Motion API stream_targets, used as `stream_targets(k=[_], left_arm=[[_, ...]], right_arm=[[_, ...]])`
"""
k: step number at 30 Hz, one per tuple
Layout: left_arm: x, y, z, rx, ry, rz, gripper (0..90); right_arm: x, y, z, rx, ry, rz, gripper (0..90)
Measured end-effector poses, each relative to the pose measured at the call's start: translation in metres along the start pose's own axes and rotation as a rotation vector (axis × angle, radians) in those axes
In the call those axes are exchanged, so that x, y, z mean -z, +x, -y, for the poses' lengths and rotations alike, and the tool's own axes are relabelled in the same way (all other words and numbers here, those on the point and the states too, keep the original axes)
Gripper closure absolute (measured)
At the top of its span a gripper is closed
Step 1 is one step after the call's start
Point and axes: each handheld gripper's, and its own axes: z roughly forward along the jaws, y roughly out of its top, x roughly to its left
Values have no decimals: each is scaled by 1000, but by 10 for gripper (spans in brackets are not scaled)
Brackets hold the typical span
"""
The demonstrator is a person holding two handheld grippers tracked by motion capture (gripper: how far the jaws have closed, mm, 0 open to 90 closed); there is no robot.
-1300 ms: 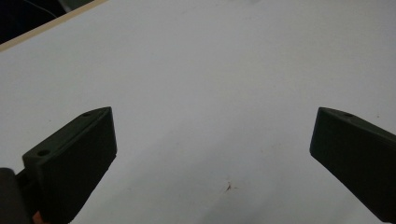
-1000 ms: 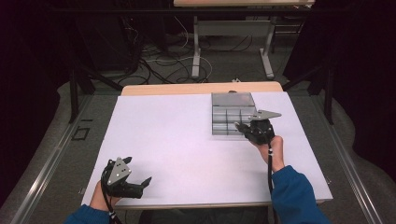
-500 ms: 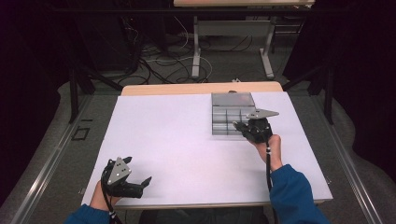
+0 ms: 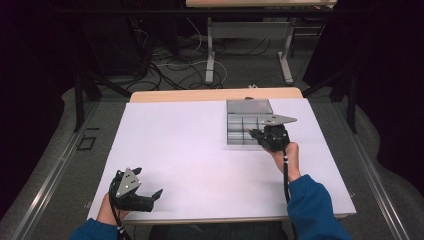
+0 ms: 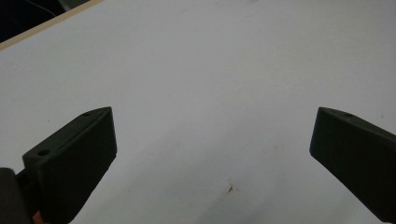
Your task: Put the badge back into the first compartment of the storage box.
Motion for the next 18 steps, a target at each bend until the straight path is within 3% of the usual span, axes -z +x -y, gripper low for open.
stream_targets(k=[18], left_arm=[[0,0,0,-7,1,1,6]], right_arm=[[-19,7,-11,17,2,-17,868]])
